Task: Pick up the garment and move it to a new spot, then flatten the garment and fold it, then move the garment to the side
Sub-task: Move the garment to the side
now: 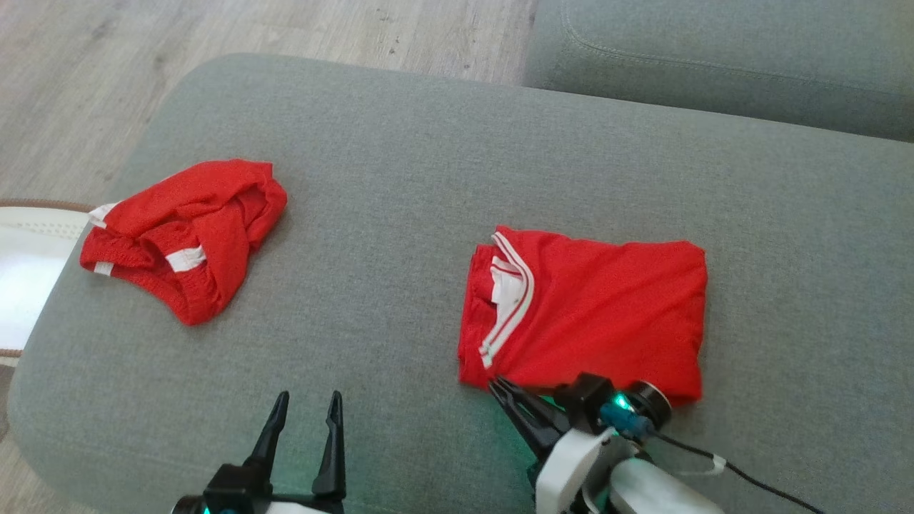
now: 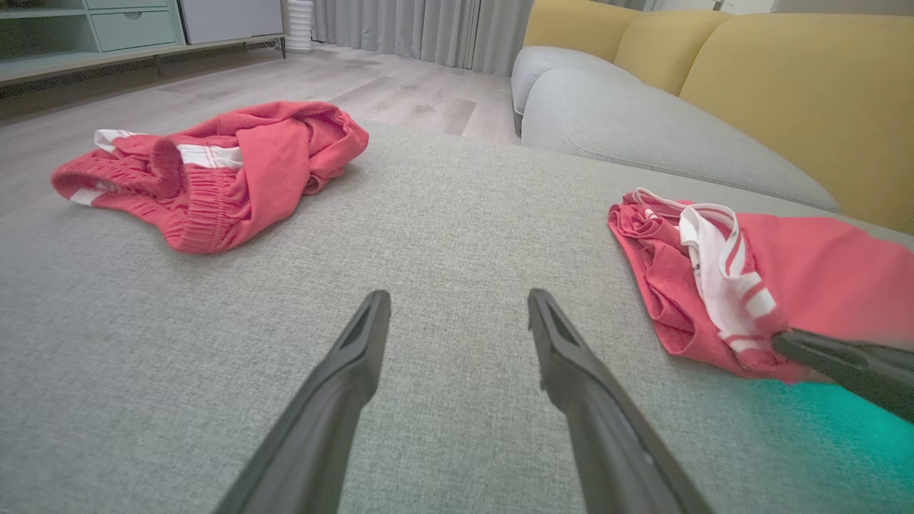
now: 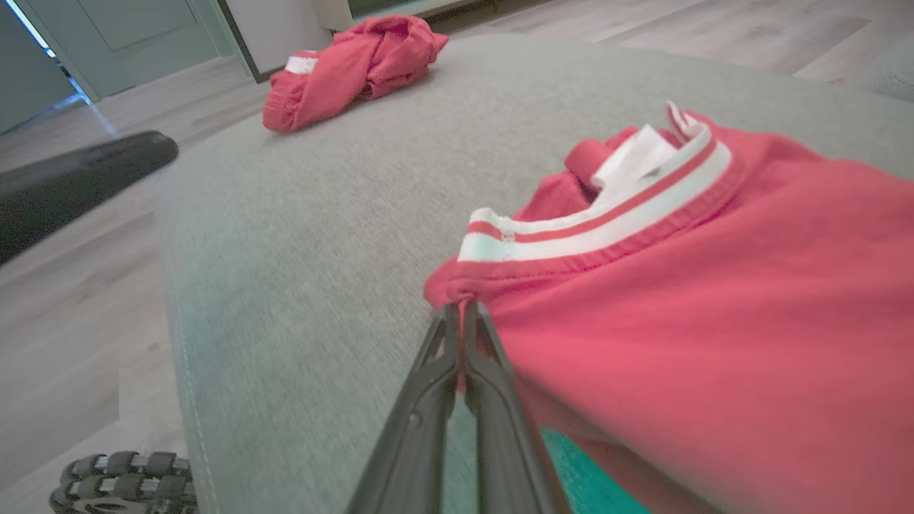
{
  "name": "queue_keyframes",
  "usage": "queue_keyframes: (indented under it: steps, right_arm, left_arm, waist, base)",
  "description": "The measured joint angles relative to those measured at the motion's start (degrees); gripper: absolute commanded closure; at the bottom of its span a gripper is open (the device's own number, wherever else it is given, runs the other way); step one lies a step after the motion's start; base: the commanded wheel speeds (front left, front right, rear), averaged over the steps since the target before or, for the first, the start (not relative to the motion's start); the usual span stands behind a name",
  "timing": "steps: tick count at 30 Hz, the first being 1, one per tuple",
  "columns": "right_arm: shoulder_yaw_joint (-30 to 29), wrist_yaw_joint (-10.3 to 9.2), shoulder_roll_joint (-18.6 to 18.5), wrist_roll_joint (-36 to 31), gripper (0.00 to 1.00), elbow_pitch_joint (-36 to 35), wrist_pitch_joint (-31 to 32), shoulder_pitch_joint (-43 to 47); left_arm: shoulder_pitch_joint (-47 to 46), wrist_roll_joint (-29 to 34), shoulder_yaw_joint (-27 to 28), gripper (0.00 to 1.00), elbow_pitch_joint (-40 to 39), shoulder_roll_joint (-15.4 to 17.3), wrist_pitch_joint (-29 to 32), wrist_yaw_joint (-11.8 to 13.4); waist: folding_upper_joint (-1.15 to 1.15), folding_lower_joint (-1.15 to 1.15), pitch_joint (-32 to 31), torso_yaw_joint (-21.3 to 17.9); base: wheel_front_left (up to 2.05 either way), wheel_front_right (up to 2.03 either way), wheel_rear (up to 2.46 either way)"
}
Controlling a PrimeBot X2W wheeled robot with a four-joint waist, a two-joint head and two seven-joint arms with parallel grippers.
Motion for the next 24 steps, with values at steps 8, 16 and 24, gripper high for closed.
queue_keyframes:
  steps: [8, 16, 24]
  right_arm:
    - [2.54, 0.00, 0.13, 2.93, 1.00, -1.29, -0.52, -4.67]
    - [4.23, 0.00, 0.43, 8.57, 0.00, 2.31, 0.94, -5.32]
    - [-8.00, 0.00, 0.86, 6.44, 0.00, -2.48, -1.52, -4.85]
  left_arm:
    - [-1.01, 0.02, -1.15, 0.00, -0.11, -0.02, 0.00, -0.34]
    - [-1.09, 0.14, -0.83, 0.00, 0.08, -0.01, 0.00, -0.33]
    - [-1.05, 1.25, 2.41, 0.00, -0.07, -0.03, 0.00, -0.26]
  waist:
    - [0.00, 0.00, 0.27, 1.89]
    - [0.00, 0.00, 0.32, 3.05]
    - [0.00, 0.00, -1.14, -1.58]
  base:
    - [0.00, 0.00, 0.00]
    - [0.00, 0.00, 0.00]
    - [0.00, 0.00, 0.00]
